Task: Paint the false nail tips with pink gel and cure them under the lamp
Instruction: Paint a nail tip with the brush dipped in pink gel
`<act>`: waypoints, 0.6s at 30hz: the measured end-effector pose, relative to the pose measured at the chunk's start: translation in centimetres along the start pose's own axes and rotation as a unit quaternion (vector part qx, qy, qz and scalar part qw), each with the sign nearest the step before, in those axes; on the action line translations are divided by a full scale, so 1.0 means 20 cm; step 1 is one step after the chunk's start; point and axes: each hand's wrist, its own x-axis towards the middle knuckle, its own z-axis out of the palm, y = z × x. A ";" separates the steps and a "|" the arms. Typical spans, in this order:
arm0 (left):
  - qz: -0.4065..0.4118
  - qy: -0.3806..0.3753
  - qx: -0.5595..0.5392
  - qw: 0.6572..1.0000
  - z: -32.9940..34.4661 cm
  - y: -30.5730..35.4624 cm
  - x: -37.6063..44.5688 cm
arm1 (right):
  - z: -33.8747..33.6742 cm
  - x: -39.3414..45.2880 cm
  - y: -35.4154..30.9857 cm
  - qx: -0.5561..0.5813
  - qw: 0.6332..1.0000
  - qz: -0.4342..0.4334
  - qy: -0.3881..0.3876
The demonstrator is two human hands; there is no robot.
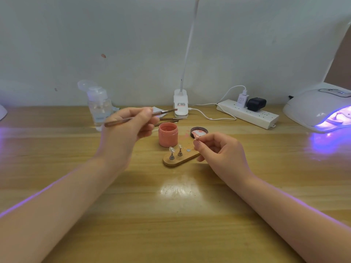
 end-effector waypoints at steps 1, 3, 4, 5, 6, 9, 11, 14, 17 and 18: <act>0.020 -0.025 0.016 0.999 0.01 -0.01 -0.05 | 0.00 0.00 0.00 0.001 1.000 0.000 0.003; 0.062 -0.076 0.051 0.994 0.03 -0.02 -0.13 | 0.00 0.00 0.00 0.002 1.000 0.000 0.007; 0.082 -0.094 0.070 0.990 0.04 -0.03 -0.16 | 0.00 0.00 0.00 0.002 1.000 -0.002 0.009; 0.100 -0.105 0.088 0.985 0.06 -0.04 -0.18 | 0.00 0.00 0.00 0.000 1.000 -0.003 0.012; 0.115 -0.113 0.104 0.981 0.07 -0.04 -0.20 | 0.00 0.00 0.00 -0.001 1.000 -0.003 0.014; 0.153 -0.115 0.141 0.971 0.08 -0.06 -0.23 | 0.00 0.00 0.01 -0.003 1.000 -0.005 0.017; 0.161 -0.113 0.153 0.968 0.07 -0.07 -0.24 | 0.00 0.00 0.01 -0.008 1.000 -0.008 0.018; 0.177 -0.122 0.180 0.960 0.07 -0.07 -0.25 | 0.00 0.00 0.01 -0.017 1.000 -0.016 0.019; 0.182 -0.133 0.193 0.955 0.07 -0.08 -0.25 | 0.00 0.00 0.02 -0.017 0.999 -0.022 0.023; 0.181 -0.137 0.194 0.954 0.07 -0.08 -0.25 | 0.00 0.00 0.02 -0.016 0.999 -0.022 0.023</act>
